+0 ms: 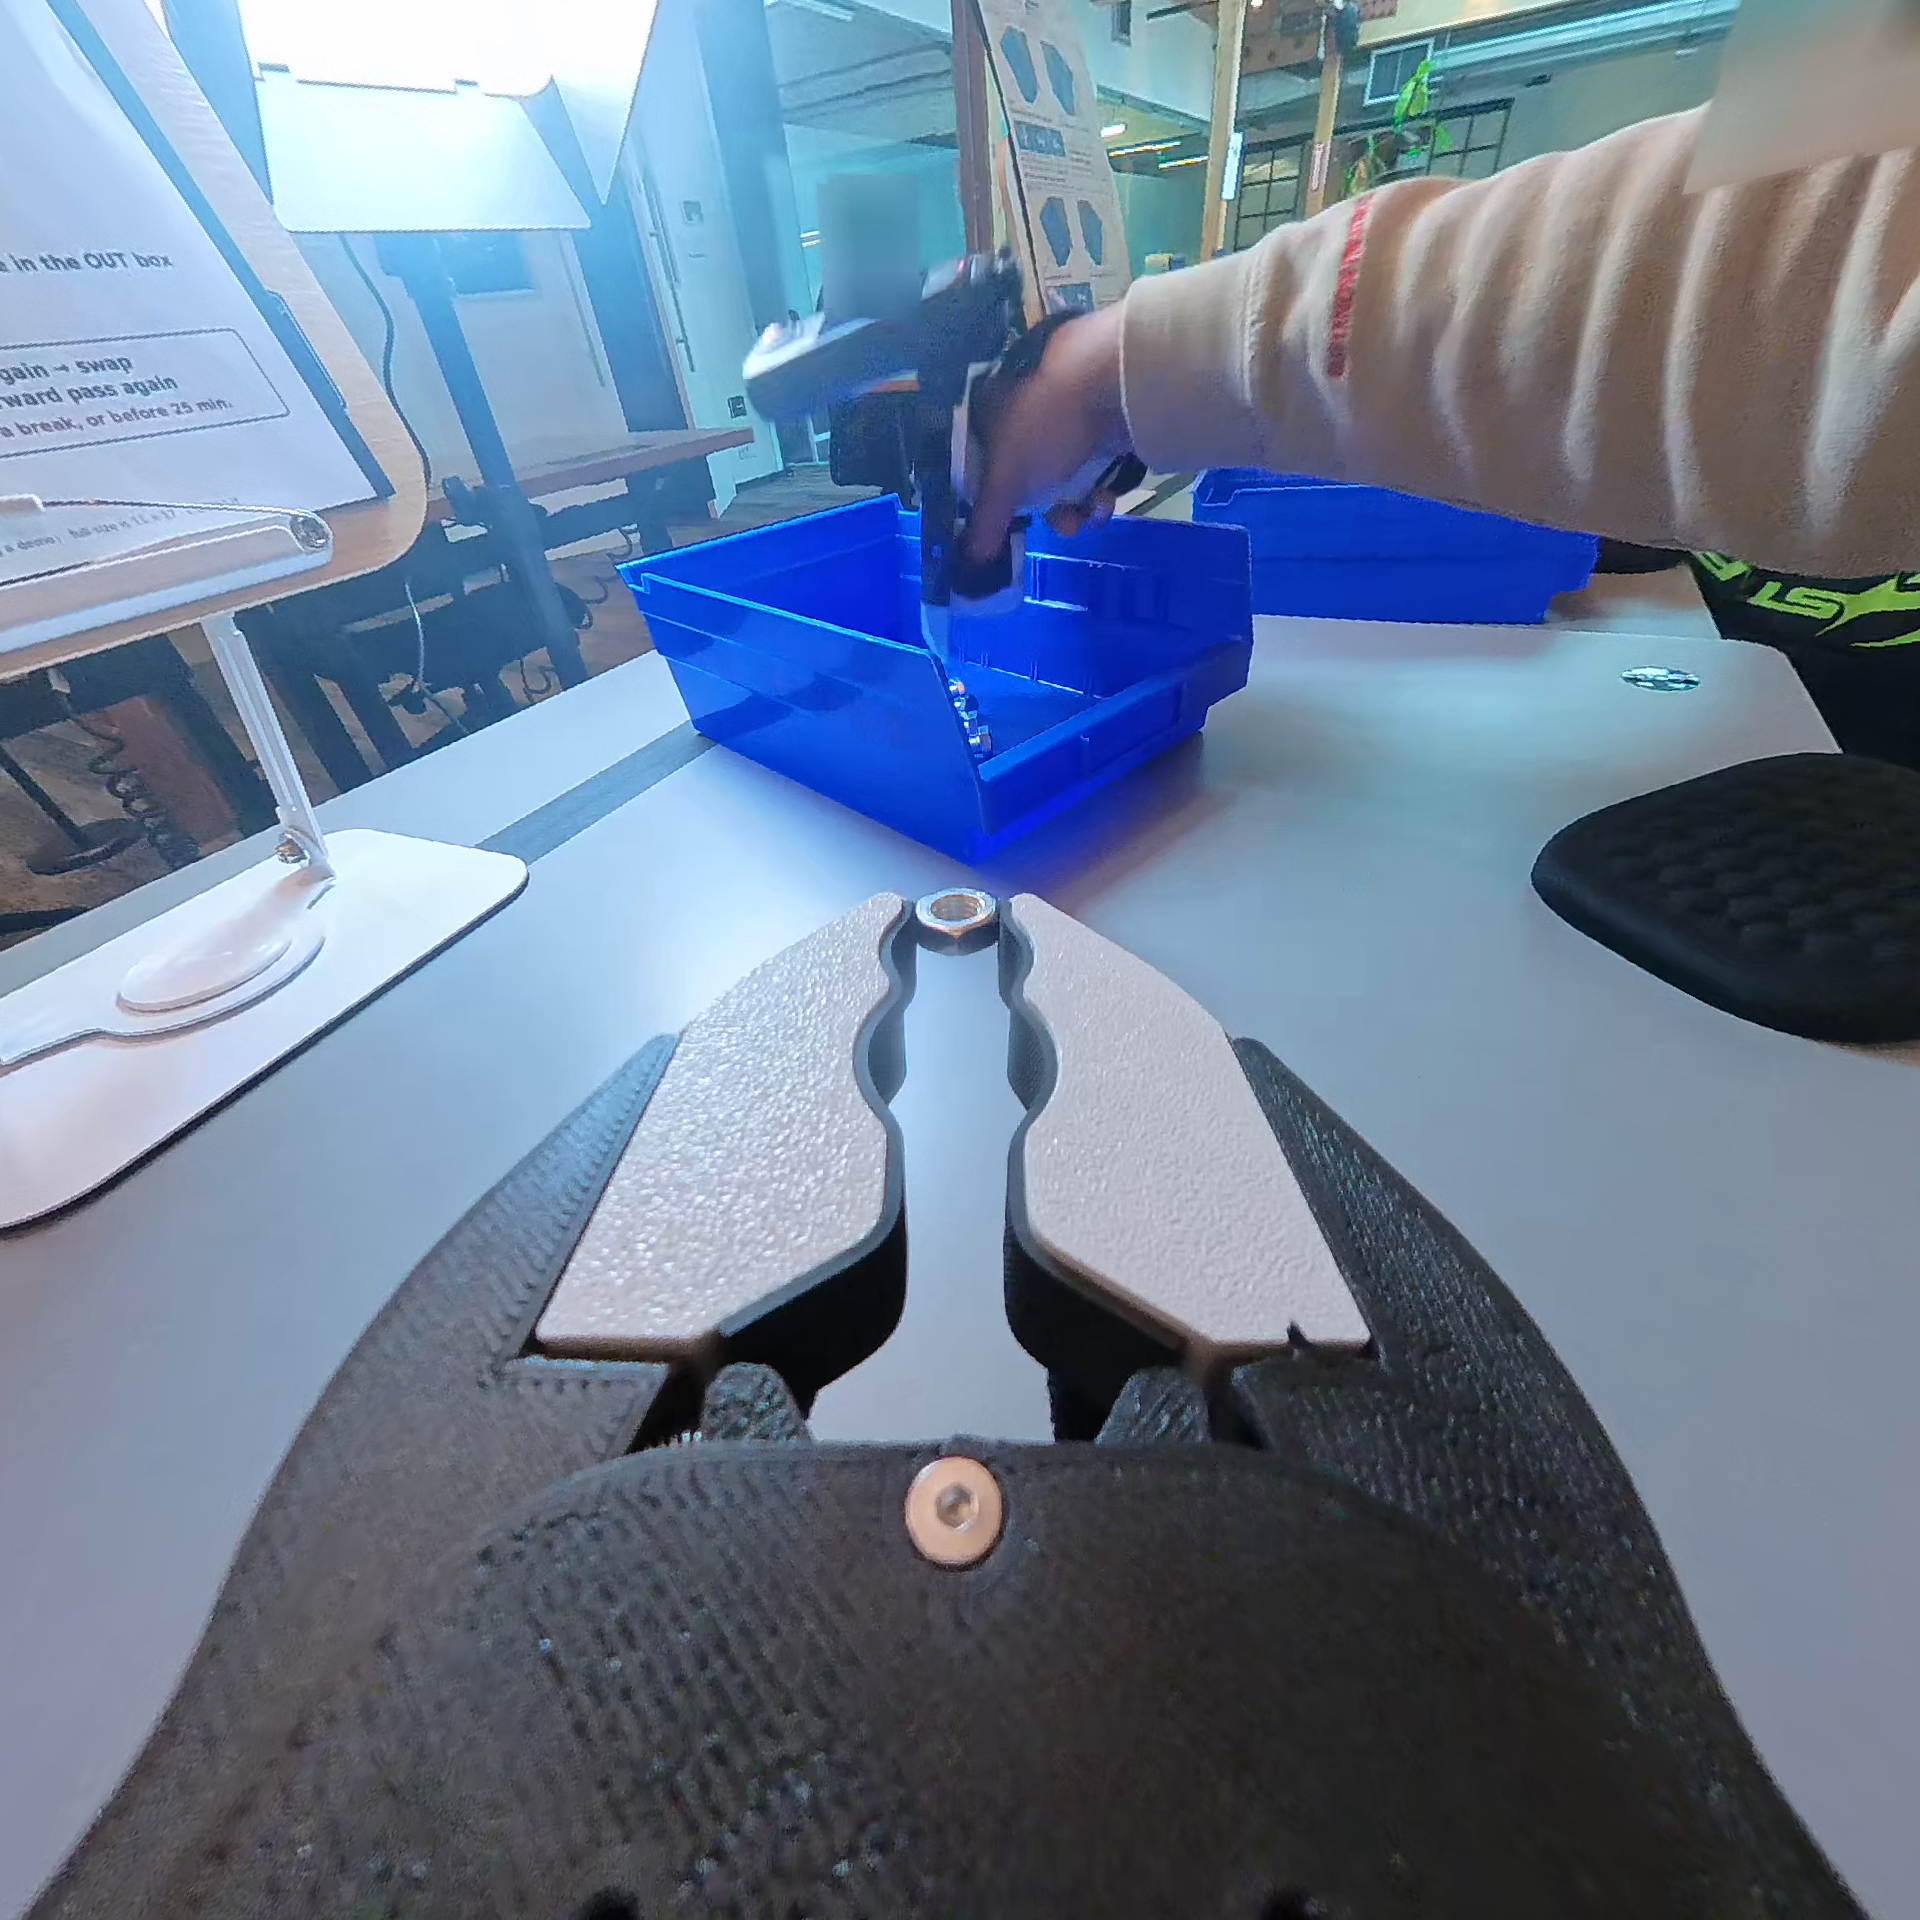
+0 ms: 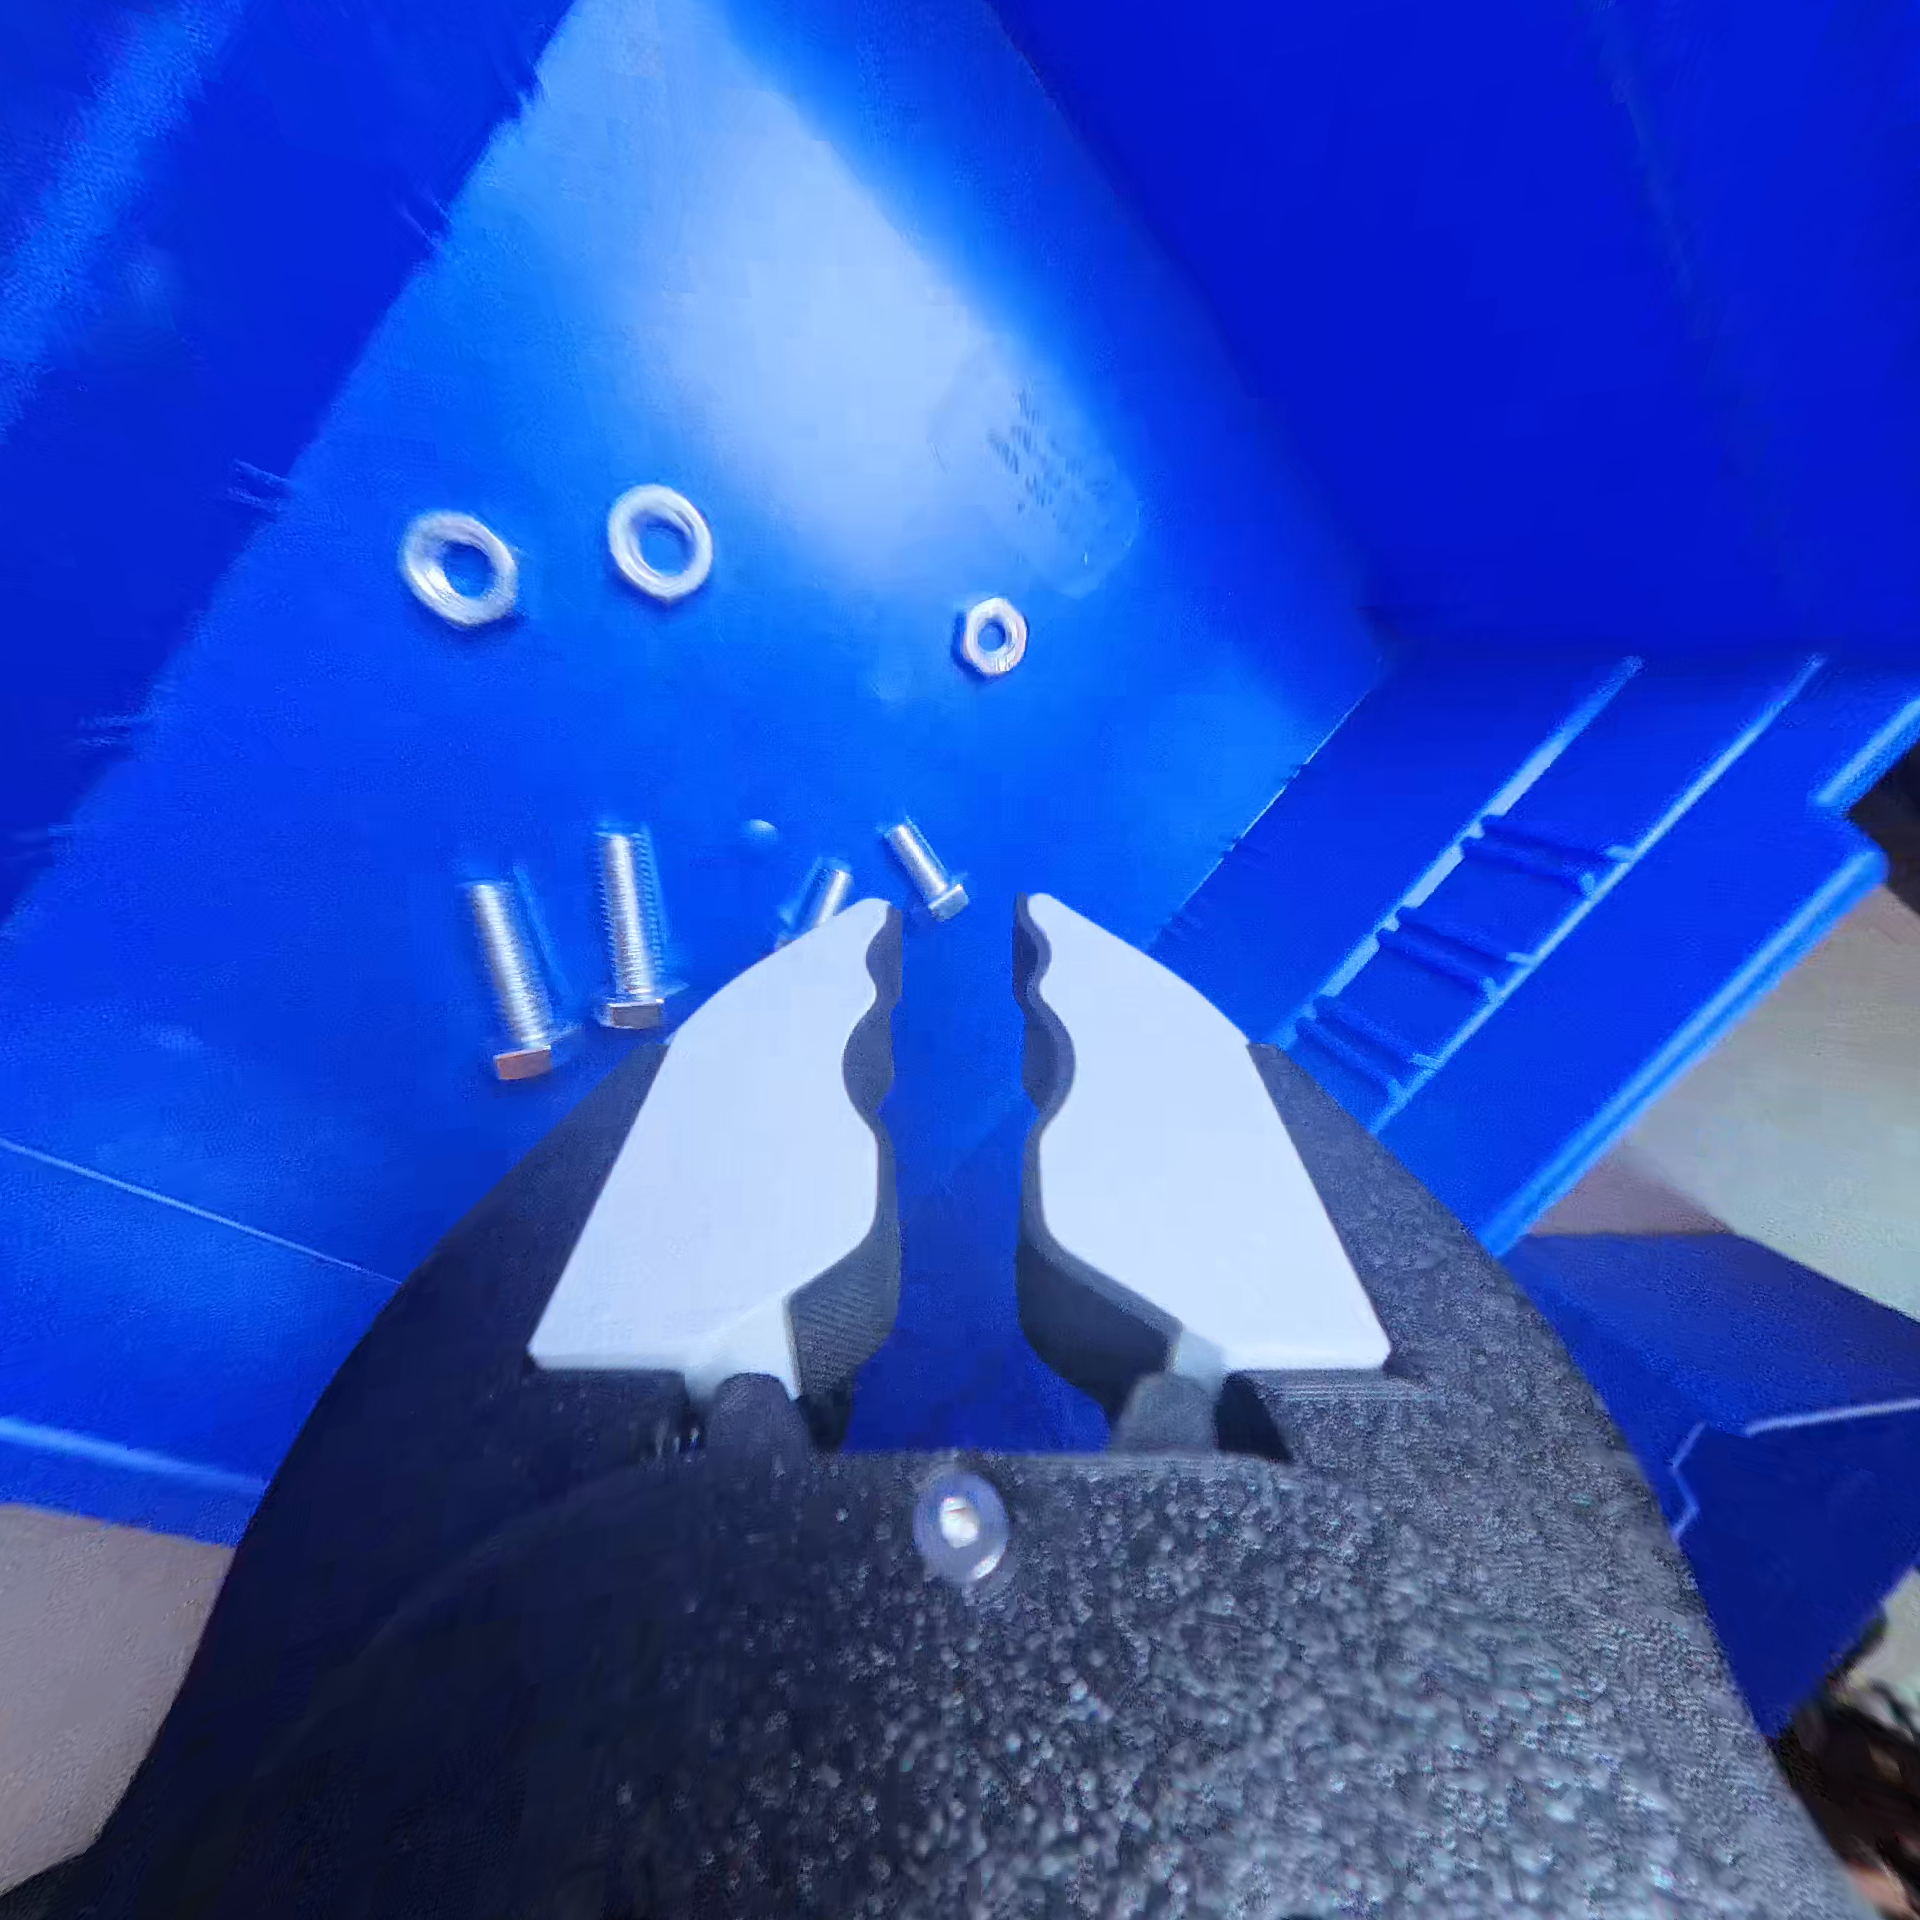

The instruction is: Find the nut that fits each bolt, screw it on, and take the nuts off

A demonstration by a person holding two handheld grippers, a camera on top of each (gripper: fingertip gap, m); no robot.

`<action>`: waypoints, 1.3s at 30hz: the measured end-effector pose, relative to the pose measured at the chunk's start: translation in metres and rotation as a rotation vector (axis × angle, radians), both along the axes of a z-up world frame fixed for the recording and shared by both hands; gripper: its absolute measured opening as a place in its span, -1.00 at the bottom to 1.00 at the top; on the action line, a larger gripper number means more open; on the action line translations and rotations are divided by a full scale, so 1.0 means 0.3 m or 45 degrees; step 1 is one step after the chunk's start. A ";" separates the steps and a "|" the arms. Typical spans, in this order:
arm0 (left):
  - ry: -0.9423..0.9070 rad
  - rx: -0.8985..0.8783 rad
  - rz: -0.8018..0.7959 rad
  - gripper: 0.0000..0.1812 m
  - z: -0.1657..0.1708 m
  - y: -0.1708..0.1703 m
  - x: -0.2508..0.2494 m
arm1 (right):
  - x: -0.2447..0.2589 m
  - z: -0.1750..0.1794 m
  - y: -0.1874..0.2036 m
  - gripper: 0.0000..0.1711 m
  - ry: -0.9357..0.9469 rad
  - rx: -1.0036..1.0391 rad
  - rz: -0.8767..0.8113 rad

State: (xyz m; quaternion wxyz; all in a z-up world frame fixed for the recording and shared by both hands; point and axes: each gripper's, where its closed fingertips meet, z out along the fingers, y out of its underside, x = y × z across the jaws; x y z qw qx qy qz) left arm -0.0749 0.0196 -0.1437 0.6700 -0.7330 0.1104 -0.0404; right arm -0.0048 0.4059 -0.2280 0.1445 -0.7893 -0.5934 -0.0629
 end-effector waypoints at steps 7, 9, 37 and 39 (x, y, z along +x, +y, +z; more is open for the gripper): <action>0.005 -0.009 0.005 -0.84 -0.013 0.006 0.001 | -0.209 0.363 -0.422 -0.76 0.842 -0.065 0.508; 0.023 -0.002 0.020 -0.84 -0.014 0.007 0.002 | -0.210 0.425 -0.653 -0.75 0.998 -0.217 0.652; 0.103 -0.058 0.307 -0.71 -0.031 0.014 -0.075 | -0.331 0.305 -1.208 -0.83 0.918 -0.432 0.847; -0.017 -0.042 0.282 -0.70 -0.020 0.010 -0.088 | -0.341 0.371 -1.063 -0.83 0.959 -0.313 0.790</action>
